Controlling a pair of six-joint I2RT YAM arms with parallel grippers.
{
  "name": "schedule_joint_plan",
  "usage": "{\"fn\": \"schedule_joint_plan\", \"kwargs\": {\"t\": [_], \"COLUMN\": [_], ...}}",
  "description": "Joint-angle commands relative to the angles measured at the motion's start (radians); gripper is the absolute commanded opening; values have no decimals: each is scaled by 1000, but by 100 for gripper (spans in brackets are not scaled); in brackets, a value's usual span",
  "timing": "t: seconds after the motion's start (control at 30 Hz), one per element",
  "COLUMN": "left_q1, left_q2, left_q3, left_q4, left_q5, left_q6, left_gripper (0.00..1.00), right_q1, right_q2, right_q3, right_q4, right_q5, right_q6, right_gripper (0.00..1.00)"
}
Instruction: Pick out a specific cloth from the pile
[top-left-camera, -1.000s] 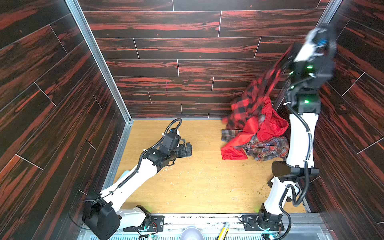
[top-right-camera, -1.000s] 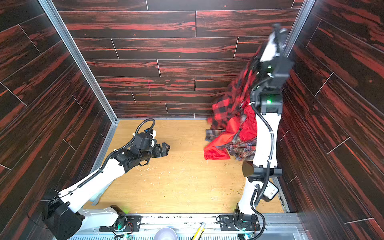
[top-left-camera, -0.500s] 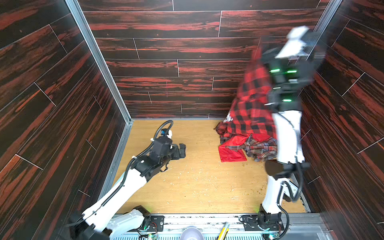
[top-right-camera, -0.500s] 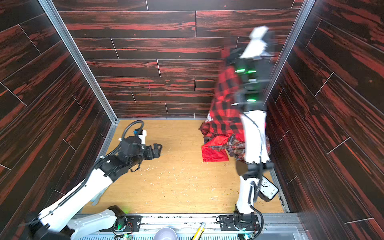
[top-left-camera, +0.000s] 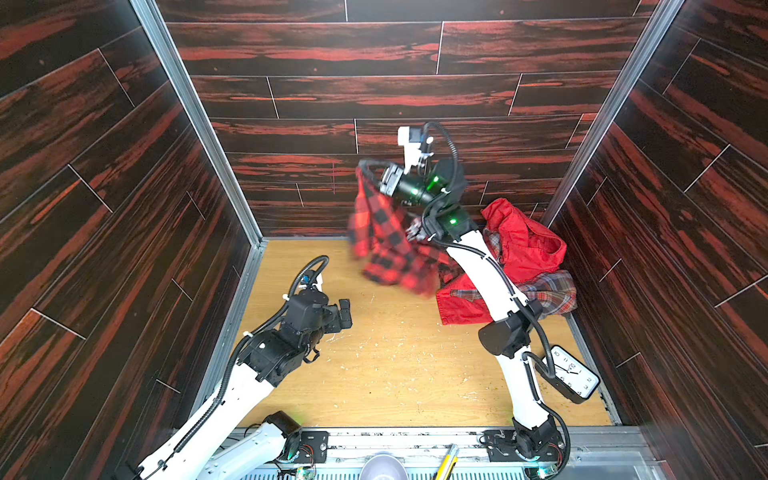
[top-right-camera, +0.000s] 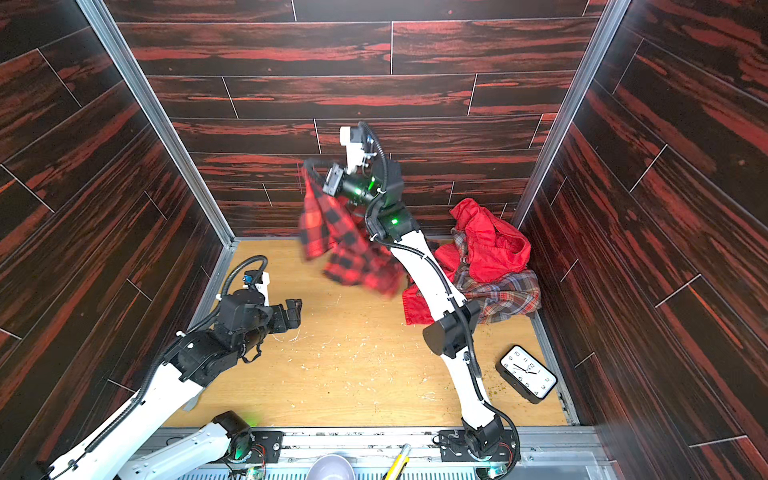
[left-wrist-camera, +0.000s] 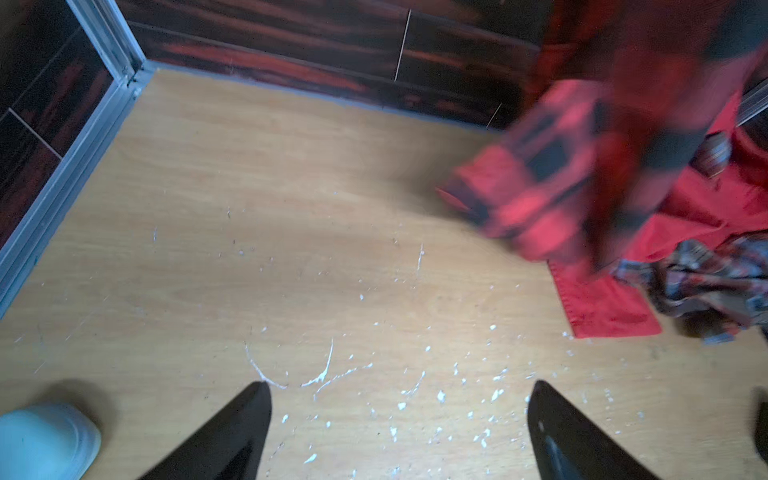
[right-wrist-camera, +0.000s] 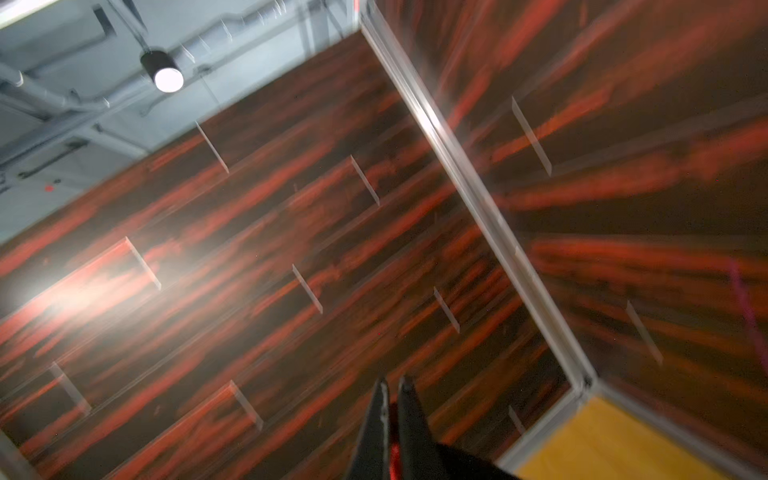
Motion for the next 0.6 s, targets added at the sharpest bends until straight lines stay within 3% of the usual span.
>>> {"fn": "schedule_joint_plan", "kwargs": {"t": [0.0, 0.17, 0.27, 0.37, 0.57], "left_q1": [-2, -2, -2, -2, 8], "left_q2": [38, 139, 220, 354, 800], "left_q3": [9, 55, 82, 149, 534], "left_q4": [-30, -25, -5, 38, -198], "left_q5": [-11, 21, 68, 132, 222], "left_q6": [-5, 18, 43, 93, 202], "left_gripper": [99, 99, 99, 99, 99], "right_q1": [-17, -30, -90, -190, -280], "right_q2": [-28, -346, -476, -623, -881], "right_q3": [-194, -760, -953, -1178, -1435], "right_q4": [-7, 60, -8, -27, -271], "right_q5": [-168, -1, 53, 93, 270], "right_q6": [6, -204, -258, -268, -486], "right_gripper": [41, 80, 87, 89, 89]}}
